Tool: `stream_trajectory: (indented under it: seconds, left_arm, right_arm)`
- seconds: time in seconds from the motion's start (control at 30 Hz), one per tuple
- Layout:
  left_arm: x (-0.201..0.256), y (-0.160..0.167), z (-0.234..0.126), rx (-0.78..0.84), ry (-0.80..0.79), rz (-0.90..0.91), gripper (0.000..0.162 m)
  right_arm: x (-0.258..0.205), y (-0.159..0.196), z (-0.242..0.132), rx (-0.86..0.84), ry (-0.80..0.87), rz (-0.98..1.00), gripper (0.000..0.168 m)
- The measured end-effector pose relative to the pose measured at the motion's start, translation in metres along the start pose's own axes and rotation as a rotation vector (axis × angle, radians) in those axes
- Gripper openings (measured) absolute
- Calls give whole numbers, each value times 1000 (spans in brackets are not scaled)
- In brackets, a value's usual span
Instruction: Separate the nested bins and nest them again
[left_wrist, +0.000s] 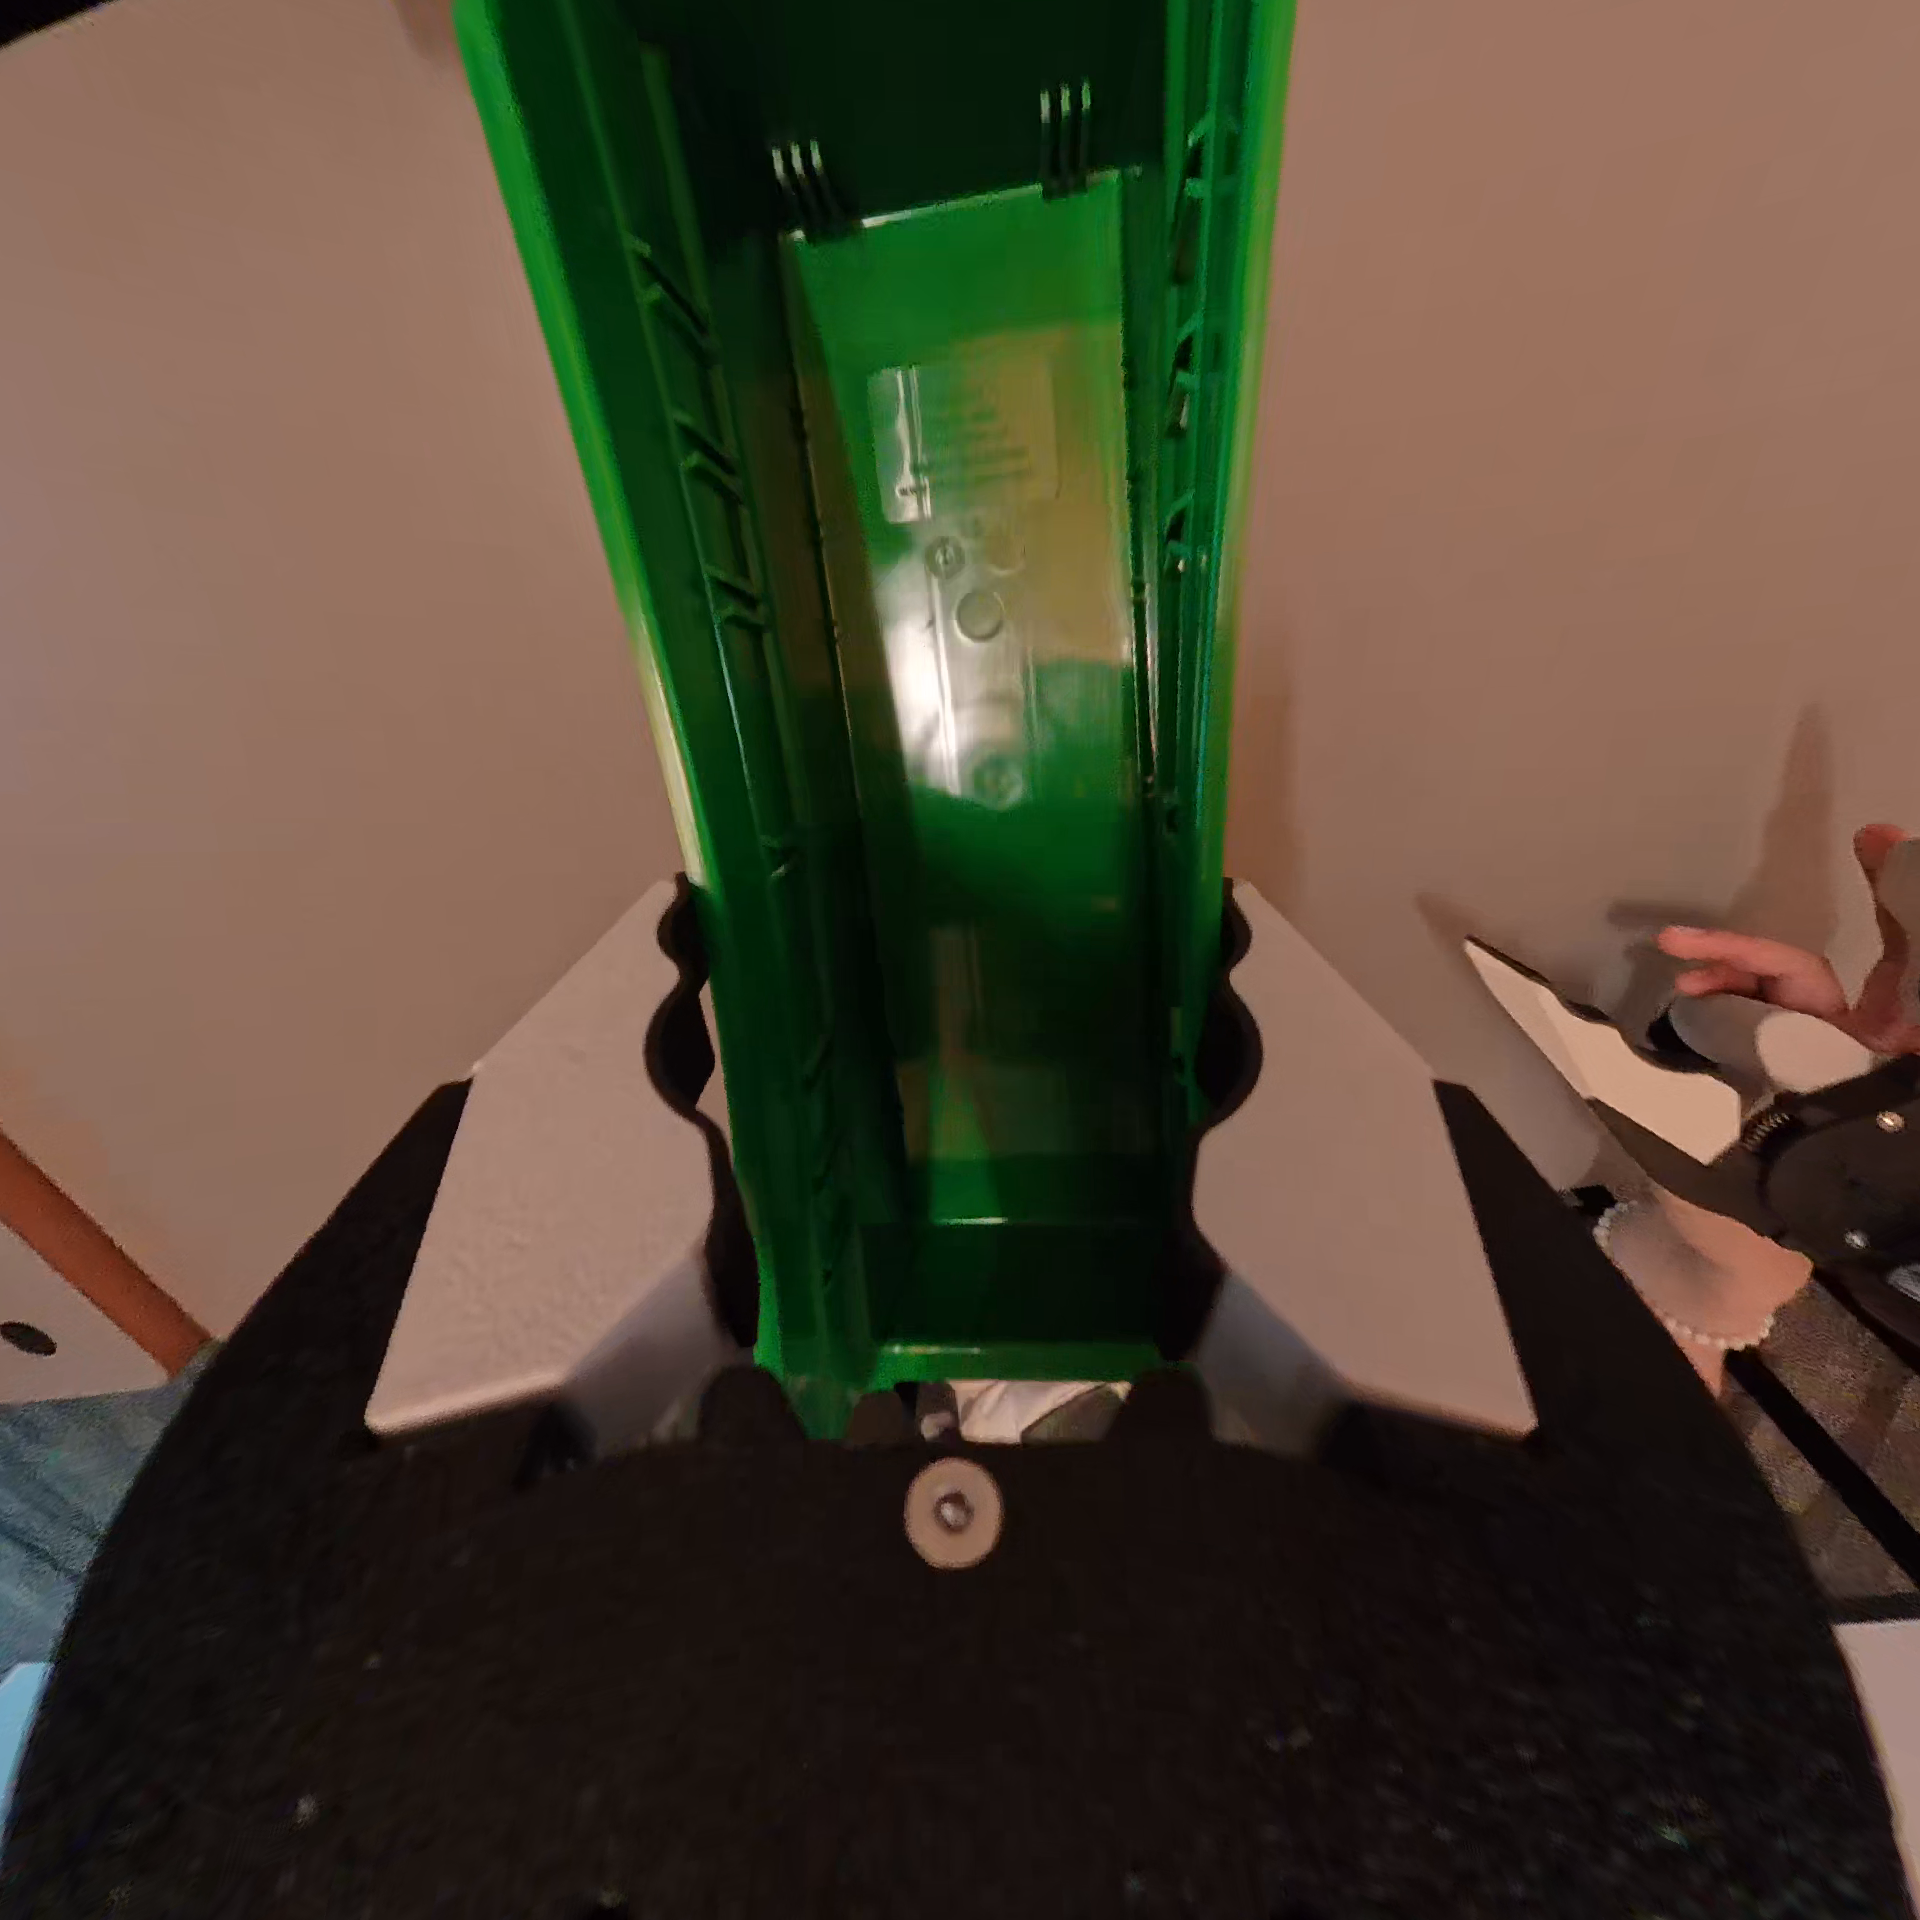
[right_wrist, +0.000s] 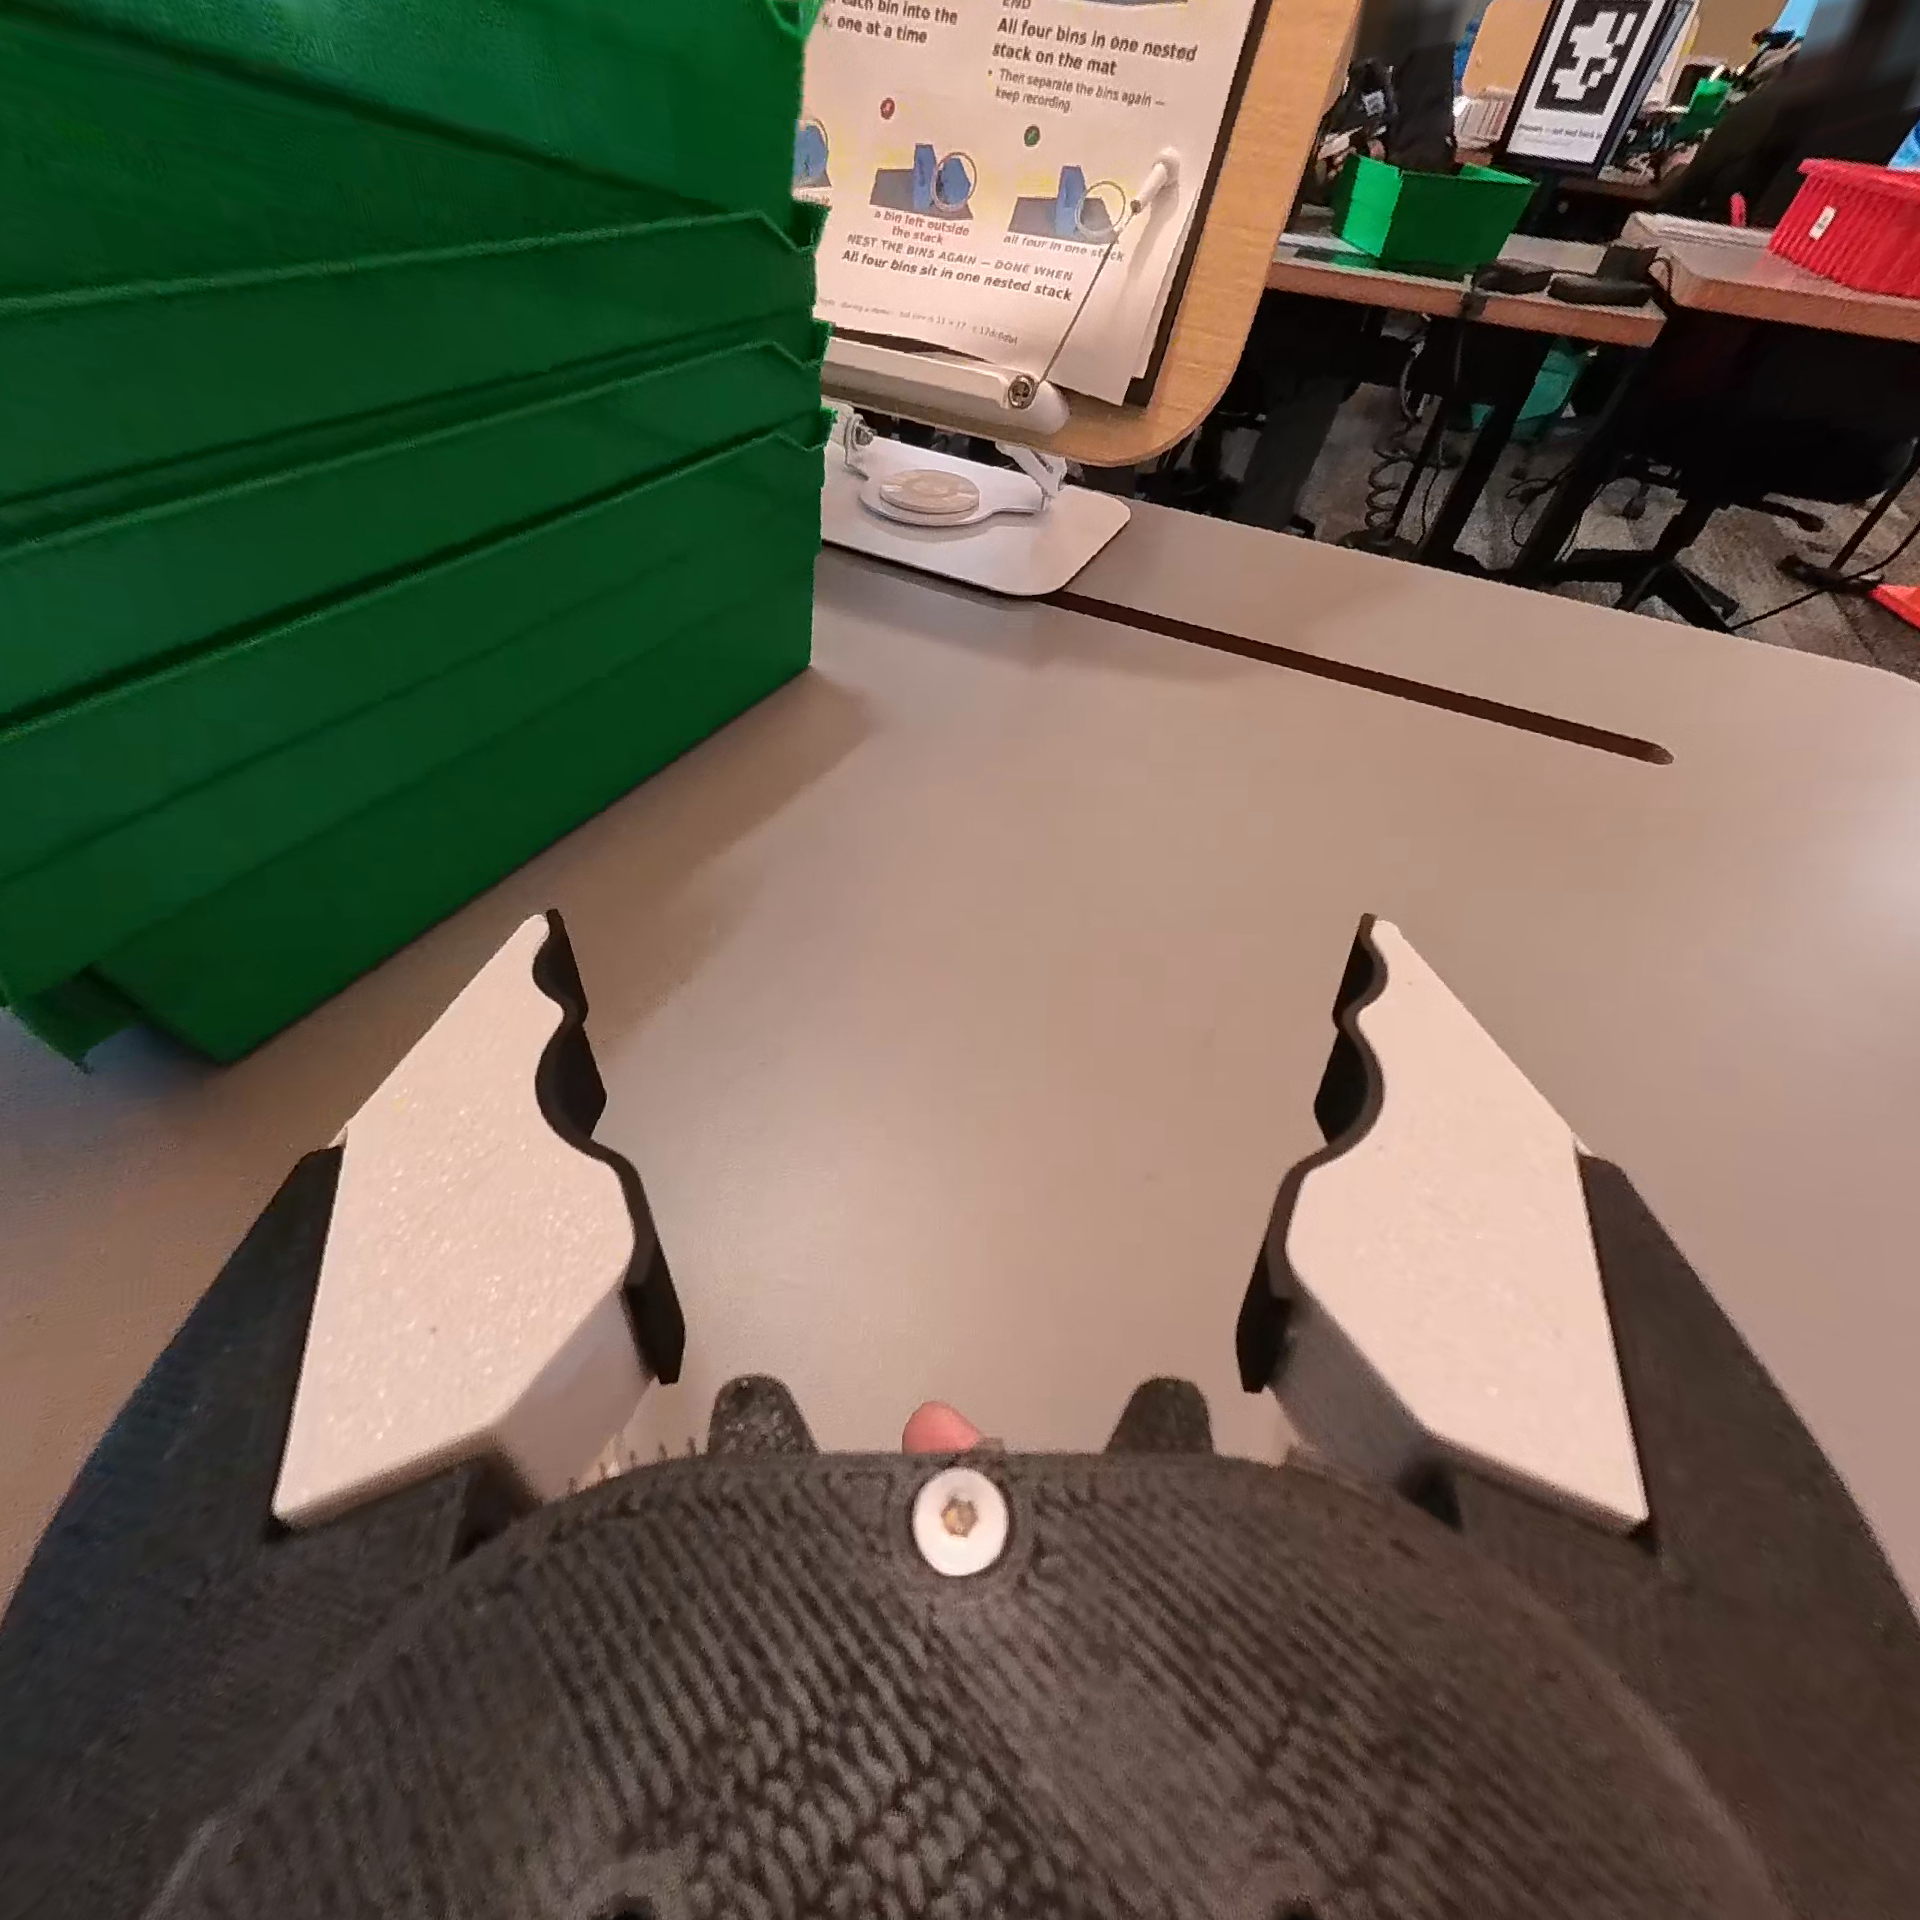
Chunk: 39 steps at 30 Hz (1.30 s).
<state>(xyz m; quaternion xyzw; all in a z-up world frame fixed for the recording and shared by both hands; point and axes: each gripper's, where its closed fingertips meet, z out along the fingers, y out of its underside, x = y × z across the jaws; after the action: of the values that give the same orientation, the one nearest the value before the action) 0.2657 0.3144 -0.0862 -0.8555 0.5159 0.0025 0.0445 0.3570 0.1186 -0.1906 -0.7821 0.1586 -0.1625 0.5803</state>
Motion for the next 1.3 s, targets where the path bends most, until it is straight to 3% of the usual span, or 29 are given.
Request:
stream_trajectory:
  seconds: [0.33, 0.53, 0.67, 0.93, 1.3]
  left_arm:
    - [-48, -12, -110, 144, -86, 2, 91]
    - [-123, 8, -133, 125, -151, -35, 92]
    - [-178, 22, -115, 123, -142, -90, 92]
    - [-265, 40, -44, 140, -55, -166, 92]
    - [-340, 53, 58, 94, -79, -142, 91]
  right_arm:
    - [-6, 0, 1, -7, -10, -18, 140]
    - [-1, 0, -2, -4, -4, -3, 140]
    - [5, -2, -5, 5, 8, 2, 140]
    - [23, 5, -7, -11, 45, 31, 140]
    - [29, 13, -2, -38, 64, 31, 140]
